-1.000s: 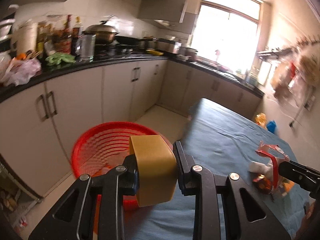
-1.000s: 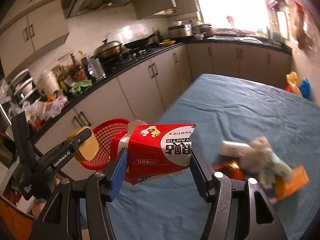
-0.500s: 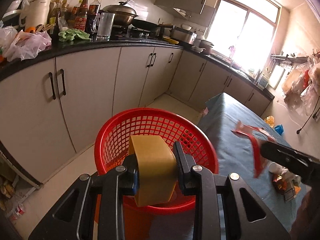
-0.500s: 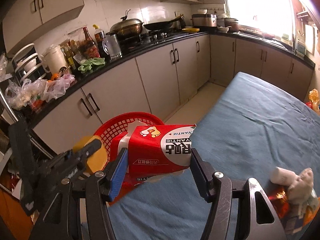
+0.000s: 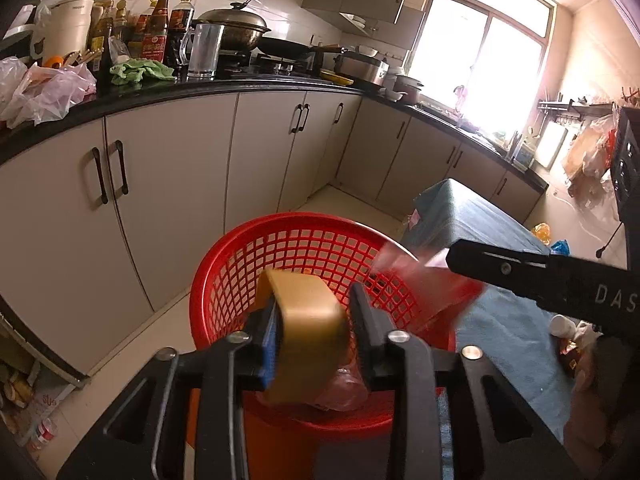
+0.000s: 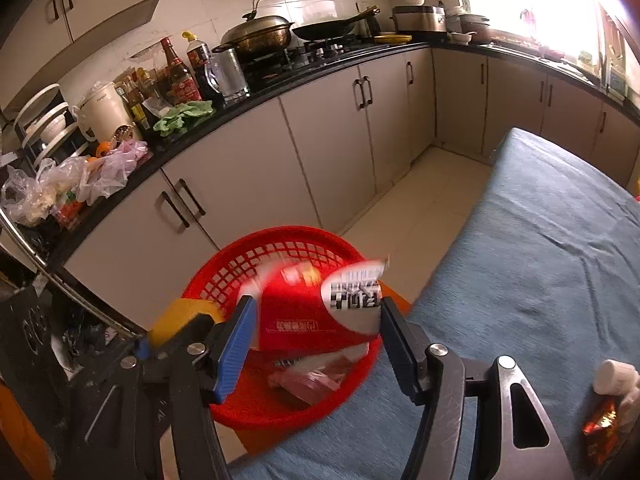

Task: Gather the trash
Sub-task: 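Open both grippers to drop the boxes into the red basket, then move both tools back to the remaining trash on the table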

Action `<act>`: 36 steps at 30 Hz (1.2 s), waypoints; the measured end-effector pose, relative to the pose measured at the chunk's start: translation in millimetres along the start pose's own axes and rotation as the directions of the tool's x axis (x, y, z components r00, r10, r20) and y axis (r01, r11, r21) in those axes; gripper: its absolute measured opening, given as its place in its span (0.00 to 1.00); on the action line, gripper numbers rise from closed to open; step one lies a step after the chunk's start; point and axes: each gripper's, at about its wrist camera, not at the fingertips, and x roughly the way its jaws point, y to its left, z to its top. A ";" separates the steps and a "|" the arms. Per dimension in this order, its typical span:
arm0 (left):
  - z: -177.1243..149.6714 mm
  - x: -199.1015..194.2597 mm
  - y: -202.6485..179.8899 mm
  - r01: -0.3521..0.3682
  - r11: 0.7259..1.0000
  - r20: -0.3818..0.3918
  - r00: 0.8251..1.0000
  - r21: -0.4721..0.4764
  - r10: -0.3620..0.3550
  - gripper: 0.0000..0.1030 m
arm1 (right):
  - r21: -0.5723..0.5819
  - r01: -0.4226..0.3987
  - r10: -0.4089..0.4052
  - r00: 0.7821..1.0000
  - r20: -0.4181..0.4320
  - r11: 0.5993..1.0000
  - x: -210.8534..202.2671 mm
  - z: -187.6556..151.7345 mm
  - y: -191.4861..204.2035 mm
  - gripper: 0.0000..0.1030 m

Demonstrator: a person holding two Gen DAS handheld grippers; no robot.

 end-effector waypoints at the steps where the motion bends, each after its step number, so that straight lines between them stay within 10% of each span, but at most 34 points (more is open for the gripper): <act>1: -0.2 -1.4 0.5 -0.003 1.000 0.007 1.000 -0.004 0.003 0.45 | 0.003 -0.003 0.003 1.000 0.002 1.000 0.2 -0.3 0.2 0.74; 17: -3.5 -20.9 -35.7 0.030 0.999 0.031 0.999 0.045 -0.031 0.51 | 0.078 0.015 -0.022 0.995 0.094 0.997 -56.1 -19.9 -34.6 0.74; 36: -41.8 -23.8 -174.6 0.155 0.948 -0.074 0.987 0.278 -0.140 0.59 | 0.243 0.095 -0.136 0.978 0.157 0.965 -155.5 -92.1 -154.4 0.74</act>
